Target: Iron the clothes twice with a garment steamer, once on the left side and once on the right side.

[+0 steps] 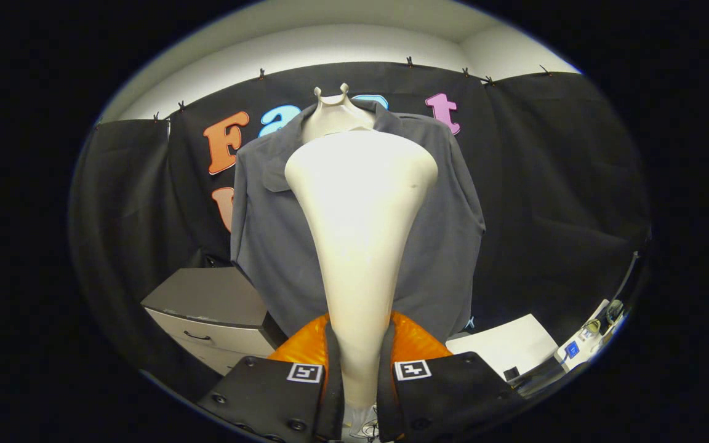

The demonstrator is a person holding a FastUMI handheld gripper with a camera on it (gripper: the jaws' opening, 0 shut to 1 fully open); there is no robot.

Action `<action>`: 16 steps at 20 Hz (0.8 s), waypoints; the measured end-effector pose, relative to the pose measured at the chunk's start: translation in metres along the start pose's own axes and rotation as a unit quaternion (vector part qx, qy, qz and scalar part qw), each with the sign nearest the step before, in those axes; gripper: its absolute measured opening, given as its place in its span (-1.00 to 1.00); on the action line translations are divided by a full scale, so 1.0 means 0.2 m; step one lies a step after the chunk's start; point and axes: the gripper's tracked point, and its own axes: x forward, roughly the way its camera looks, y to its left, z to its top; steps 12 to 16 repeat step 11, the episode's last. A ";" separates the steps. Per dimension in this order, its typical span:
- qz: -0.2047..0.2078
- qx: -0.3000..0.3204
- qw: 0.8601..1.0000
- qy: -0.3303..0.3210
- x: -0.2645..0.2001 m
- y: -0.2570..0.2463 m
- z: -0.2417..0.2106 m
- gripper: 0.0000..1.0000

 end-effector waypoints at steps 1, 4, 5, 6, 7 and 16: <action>-0.002 -0.002 1.000 -0.007 -0.01 0.01 0.03 -0.42; -0.003 -0.005 1.000 -0.027 -0.04 0.07 0.12 -0.42; -0.001 -0.008 0.999 -0.034 -0.06 0.10 0.14 -0.43; 0.000 -0.012 0.999 -0.041 -0.08 0.13 0.16 -0.43; -0.001 -0.015 0.999 -0.049 -0.10 0.15 0.19 -0.42; -0.008 -0.012 0.997 -0.070 -0.18 0.20 0.23 -0.43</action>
